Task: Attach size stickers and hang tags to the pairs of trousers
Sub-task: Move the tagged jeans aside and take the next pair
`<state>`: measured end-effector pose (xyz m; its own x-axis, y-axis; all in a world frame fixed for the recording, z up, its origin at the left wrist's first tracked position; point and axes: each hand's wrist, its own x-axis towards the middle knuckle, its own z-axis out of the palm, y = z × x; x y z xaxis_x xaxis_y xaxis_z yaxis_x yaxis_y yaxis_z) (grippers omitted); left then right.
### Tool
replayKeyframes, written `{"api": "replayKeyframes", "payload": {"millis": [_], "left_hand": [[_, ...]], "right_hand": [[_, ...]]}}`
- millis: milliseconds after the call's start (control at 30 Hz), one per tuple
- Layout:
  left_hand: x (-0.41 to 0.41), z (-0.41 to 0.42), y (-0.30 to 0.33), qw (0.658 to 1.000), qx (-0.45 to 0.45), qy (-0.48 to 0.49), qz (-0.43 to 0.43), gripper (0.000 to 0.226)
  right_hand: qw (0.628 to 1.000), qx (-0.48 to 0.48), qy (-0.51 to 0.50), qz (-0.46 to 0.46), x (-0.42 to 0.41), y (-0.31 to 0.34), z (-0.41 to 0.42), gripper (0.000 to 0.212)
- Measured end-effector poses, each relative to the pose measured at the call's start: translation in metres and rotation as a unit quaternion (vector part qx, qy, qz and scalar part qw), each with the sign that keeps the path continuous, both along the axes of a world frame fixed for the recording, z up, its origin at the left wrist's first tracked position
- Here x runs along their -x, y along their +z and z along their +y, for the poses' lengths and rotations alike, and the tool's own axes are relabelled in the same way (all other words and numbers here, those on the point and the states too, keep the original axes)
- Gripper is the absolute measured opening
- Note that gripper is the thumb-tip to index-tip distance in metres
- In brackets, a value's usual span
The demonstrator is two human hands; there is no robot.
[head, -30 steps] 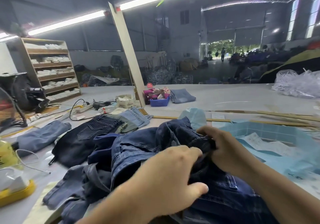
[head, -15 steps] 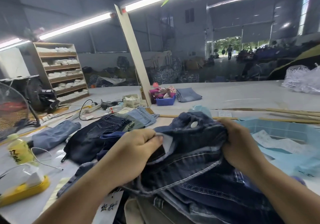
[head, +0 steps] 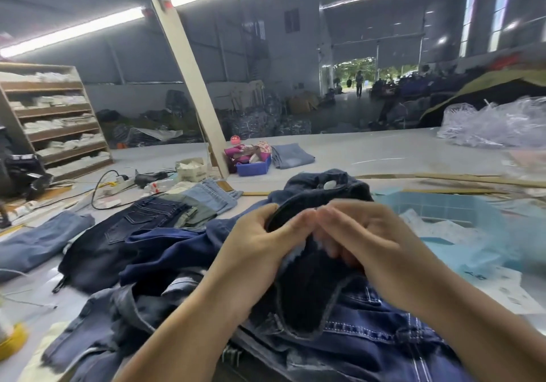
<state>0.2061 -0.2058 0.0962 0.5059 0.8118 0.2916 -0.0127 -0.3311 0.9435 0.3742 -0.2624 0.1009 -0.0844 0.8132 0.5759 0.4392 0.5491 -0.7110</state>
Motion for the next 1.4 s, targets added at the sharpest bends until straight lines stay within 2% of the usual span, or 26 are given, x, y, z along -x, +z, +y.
{"api": "replayKeyframes", "payload": {"millis": [67,167,233,300,367,433,567,700,833,1000,1200,1400], "left_hand": [[-0.007,0.000,0.003,0.996,-0.054,-0.053,0.037,0.037],[-0.012,0.002,-0.005,0.992,-0.029,-0.107,0.055,0.012],[-0.012,0.004,-0.011,0.990,0.016,-0.136,0.042,0.015],[-0.015,0.006,-0.013,0.990,0.043,-0.128,0.046,0.017],[-0.018,0.009,-0.014,0.991,0.043,-0.108,0.062,0.020],[-0.022,0.011,-0.013,0.990,0.051,-0.107,0.079,0.032],[-0.025,0.012,-0.022,0.988,0.087,-0.118,0.039,0.030],[-0.022,0.011,-0.046,0.994,0.094,-0.061,0.004,0.031],[-0.014,0.007,-0.058,0.982,0.165,-0.026,-0.094,0.021],[-0.007,0.004,-0.057,0.961,0.231,-0.014,-0.153,0.032],[-0.007,-0.004,-0.051,0.946,0.269,-0.040,-0.178,0.024],[-0.007,-0.002,-0.054,0.947,0.273,-0.034,-0.163,0.029]], "right_hand": [[0.990,0.120,0.051,0.056,0.000,-0.001,0.006,0.057],[0.974,0.191,0.047,0.113,-0.005,-0.018,0.013,0.045],[0.956,0.204,0.072,0.196,-0.007,-0.031,0.014,0.031],[0.944,0.206,0.096,0.239,-0.009,-0.038,0.014,0.023],[0.939,0.206,0.111,0.253,-0.010,-0.043,0.013,0.025],[0.927,0.214,0.118,0.284,-0.012,-0.045,0.012,0.032],[0.898,0.215,0.161,0.349,-0.016,-0.045,0.008,0.022],[0.902,0.202,0.152,0.350,-0.015,-0.050,0.006,0.015],[0.915,0.182,0.123,0.337,-0.012,-0.056,0.004,0.015],[0.930,0.181,0.113,0.298,-0.010,-0.061,0.000,0.012],[0.937,0.190,0.120,0.266,-0.011,-0.061,-0.002,0.006],[0.932,0.188,0.113,0.289,-0.010,-0.064,0.000,0.015]]}}
